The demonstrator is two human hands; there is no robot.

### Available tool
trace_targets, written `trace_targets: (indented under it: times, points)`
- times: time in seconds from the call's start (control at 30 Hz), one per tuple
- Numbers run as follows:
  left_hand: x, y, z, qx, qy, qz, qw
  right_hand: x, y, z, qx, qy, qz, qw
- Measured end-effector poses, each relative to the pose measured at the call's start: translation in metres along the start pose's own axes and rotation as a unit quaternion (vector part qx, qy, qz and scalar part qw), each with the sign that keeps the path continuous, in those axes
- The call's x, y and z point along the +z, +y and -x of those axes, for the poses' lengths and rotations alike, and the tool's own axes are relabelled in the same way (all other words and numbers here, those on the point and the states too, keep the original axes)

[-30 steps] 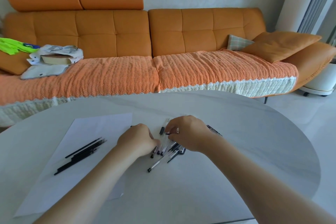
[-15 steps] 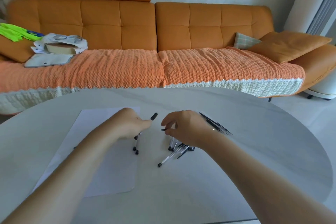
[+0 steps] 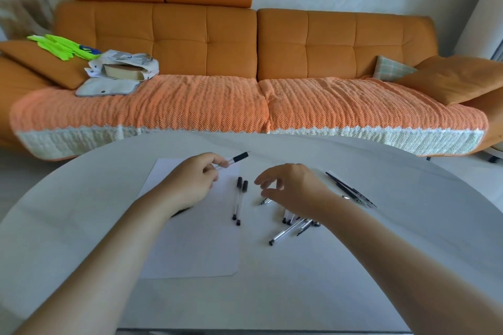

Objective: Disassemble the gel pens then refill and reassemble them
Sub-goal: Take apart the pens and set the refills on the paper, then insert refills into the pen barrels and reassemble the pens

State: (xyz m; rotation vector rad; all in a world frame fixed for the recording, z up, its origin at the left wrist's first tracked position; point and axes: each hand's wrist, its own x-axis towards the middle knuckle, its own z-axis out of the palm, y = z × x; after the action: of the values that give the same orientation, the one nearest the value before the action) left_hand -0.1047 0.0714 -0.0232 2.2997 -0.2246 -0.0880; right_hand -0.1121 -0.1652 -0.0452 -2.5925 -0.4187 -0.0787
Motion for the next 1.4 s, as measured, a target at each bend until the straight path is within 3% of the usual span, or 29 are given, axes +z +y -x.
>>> trace_targets:
  times: [0.27, 0.4, 0.6, 1.0, 1.4]
  points:
    - [-0.026, -0.019, 0.003, 0.02, 0.11, -0.098, 0.989, 0.013, -0.044, -0.024, -0.055, -0.029, 0.076, 0.995]
    - [-0.038, -0.039, 0.004, -0.012, 0.102, -0.162, 0.982, 0.031, -0.078, -0.042, -0.107, -0.054, 0.103, 0.987]
    - [-0.053, -0.058, 0.011, -0.011, 0.071, -0.128, 0.989, 0.068, -0.11, -0.051, -0.17, -0.09, 0.109, 0.975]
    - [-0.049, -0.064, 0.017, -0.032, -0.016, -0.12, 0.992, 0.077, -0.117, -0.05, -0.256, -0.062, 0.193, 0.945]
    - [-0.043, -0.056, 0.016, -0.02, 0.049, -0.116, 0.992, 0.067, -0.097, -0.04, -0.298, -0.036, 0.293, 0.908]
